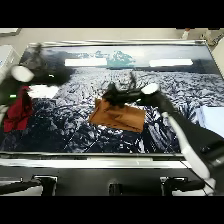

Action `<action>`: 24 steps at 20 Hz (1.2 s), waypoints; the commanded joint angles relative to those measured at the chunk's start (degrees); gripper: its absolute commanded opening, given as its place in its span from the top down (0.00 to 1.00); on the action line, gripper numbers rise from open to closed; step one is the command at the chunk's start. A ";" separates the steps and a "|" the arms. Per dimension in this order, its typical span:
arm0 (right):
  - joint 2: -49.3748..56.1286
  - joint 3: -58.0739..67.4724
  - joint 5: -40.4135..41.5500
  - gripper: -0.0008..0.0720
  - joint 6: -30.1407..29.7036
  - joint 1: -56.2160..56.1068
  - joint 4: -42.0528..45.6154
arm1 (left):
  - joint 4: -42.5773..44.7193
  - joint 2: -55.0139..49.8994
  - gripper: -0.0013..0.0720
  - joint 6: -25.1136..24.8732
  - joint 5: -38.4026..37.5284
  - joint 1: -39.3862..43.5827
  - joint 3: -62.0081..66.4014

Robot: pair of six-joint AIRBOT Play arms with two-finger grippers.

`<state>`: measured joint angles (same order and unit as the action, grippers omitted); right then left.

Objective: Fold the clothes and pants, and hang the long-sleeved shirts on hangers.

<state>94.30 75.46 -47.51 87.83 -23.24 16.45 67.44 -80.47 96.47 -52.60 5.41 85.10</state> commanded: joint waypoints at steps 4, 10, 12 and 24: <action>8.87 0.04 7.80 0.02 -14.47 -3.02 -21.46 | 4.85 12.31 0.95 -2.23 -6.45 -4.76 0.02; -2.34 -0.02 -21.84 0.04 -2.97 24.90 24.59 | 4.83 13.79 0.95 -3.74 -8.04 -2.93 0.02; -3.32 -2.73 -32.81 0.06 0.61 31.91 40.37 | 4.81 13.79 0.95 -3.72 -8.07 -2.67 0.00; -1.51 -25.14 -11.08 0.90 -25.73 27.02 4.17 | 4.61 13.79 0.95 -3.69 -9.40 0.39 0.02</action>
<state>92.53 51.27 -60.69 68.45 5.37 28.80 72.05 -66.67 92.75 -61.69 5.15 85.12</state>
